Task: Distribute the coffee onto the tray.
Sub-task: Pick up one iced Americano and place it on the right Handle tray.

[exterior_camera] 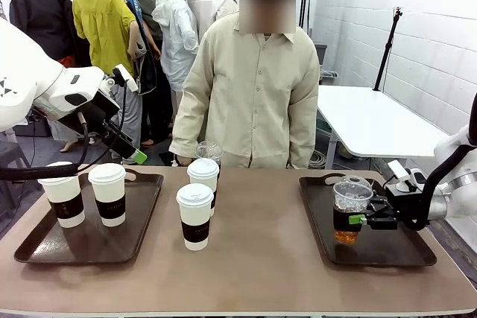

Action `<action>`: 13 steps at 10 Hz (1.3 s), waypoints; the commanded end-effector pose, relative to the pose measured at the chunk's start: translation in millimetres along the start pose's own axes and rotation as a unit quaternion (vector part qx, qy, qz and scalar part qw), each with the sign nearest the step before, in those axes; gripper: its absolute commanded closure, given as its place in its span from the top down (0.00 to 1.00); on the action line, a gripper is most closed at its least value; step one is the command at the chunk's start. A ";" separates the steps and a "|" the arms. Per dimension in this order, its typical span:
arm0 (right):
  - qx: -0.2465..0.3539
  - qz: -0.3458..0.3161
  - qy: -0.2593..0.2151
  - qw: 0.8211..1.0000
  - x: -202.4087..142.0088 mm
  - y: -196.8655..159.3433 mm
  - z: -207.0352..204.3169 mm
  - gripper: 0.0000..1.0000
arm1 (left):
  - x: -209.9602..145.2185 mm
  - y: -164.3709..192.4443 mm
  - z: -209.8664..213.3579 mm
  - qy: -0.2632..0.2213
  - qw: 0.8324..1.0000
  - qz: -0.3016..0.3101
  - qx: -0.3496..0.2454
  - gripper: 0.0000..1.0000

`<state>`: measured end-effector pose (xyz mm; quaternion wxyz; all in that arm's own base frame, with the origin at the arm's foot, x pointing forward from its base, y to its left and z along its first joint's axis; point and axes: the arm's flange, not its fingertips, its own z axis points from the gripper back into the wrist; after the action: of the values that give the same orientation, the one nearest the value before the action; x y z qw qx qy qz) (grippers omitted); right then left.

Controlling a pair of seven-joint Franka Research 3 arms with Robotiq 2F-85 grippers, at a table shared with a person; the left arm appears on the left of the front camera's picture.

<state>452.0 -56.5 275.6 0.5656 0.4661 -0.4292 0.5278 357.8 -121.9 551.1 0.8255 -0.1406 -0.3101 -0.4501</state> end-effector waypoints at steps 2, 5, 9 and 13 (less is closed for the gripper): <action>0.028 0.019 -0.013 0.999 -7.8 -7.0 9.0 0.63 | -0.2 2.7 1.2 0.005 1.000 -0.003 -0.001 1.00; 0.031 0.034 -0.004 0.999 -20.8 -11.5 10.1 0.63 | -0.2 2.7 1.2 0.005 1.000 -0.003 -0.001 1.00; 0.035 0.042 -0.004 0.999 -33.3 -16.4 10.0 0.63 | -0.2 2.7 1.2 0.005 1.000 -0.003 -0.001 1.00; 0.034 0.033 -0.001 0.999 -36.5 -19.3 6.9 0.63 | -0.2 2.7 1.2 0.005 1.000 -0.003 -0.001 1.00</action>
<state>465.9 -68.8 243.3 0.5355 0.4710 -0.4309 0.5530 357.8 -121.9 551.1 0.8255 -0.1406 -0.3101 -0.4501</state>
